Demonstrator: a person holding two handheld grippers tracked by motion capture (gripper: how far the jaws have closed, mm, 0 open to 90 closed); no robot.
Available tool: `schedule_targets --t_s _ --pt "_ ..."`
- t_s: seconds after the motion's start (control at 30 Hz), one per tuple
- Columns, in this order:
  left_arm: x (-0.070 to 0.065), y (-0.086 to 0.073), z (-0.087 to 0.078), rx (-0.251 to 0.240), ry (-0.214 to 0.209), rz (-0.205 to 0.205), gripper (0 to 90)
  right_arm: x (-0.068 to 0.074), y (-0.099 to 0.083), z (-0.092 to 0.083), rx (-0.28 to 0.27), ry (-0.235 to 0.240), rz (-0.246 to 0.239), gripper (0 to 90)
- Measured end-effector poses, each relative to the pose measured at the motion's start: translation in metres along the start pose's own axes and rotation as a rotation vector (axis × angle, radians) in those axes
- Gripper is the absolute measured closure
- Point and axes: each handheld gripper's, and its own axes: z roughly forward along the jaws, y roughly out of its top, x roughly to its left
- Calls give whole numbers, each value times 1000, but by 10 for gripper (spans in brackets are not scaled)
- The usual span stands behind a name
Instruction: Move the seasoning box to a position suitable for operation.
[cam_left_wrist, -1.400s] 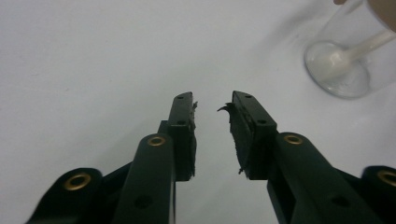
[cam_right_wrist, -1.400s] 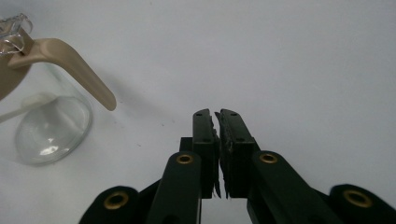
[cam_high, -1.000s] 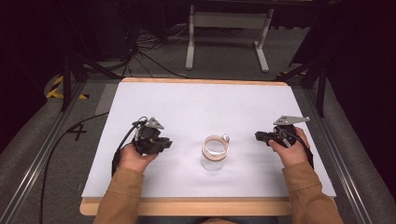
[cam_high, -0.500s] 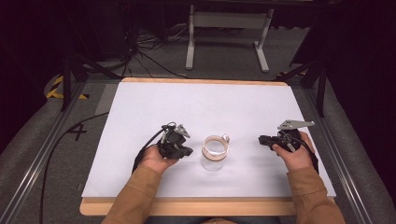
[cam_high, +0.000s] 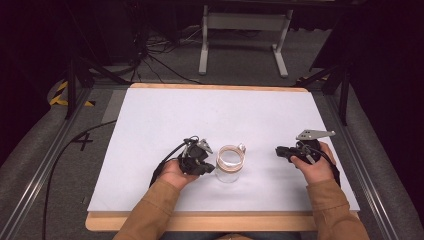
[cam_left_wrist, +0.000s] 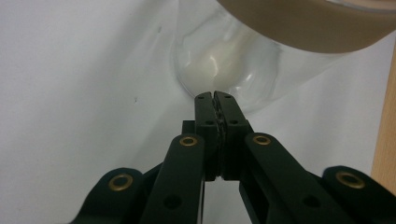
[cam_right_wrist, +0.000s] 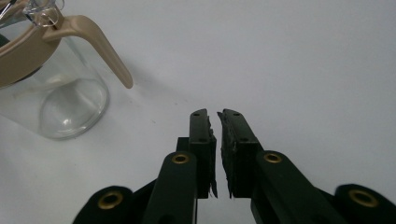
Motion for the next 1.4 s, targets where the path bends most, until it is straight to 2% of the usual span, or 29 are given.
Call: schedule_targets --t_s 0.1,0.2,0.4,0.57,0.77,1.03,1.07,1.1,1.27,1.33,1.4 --pt "0 1 0 9 -3 -1 891 0 0 0 2 0 2 834" --pt "1 1 2 5 -23 -1 891 0 -2 -1 4 -1 6 834" --pt "-6 7 8 20 -56 43 880 0 -4 -3 5 -3 16 834" --pt "-13 13 13 30 -67 60 874 0 -6 -6 6 -2 22 835" --pt "-18 21 18 55 -100 93 878 0 -10 -11 0 -13 18 837" --pt "-27 36 26 63 -149 145 879 -2 -20 -20 3 -34 38 837" --pt "-28 37 27 62 -144 155 878 -3 -22 -22 3 -39 43 837" --pt "-29 38 28 57 -148 149 878 -3 -22 -22 2 -40 45 837" --pt "-27 39 26 77 -183 140 864 -3 -24 -24 6 -42 46 837" --pt "-26 40 23 83 -183 147 859 -4 -24 -23 8 -40 49 840" --pt "-25 40 10 71 -212 141 857 -4 -24 -23 7 -35 53 843"
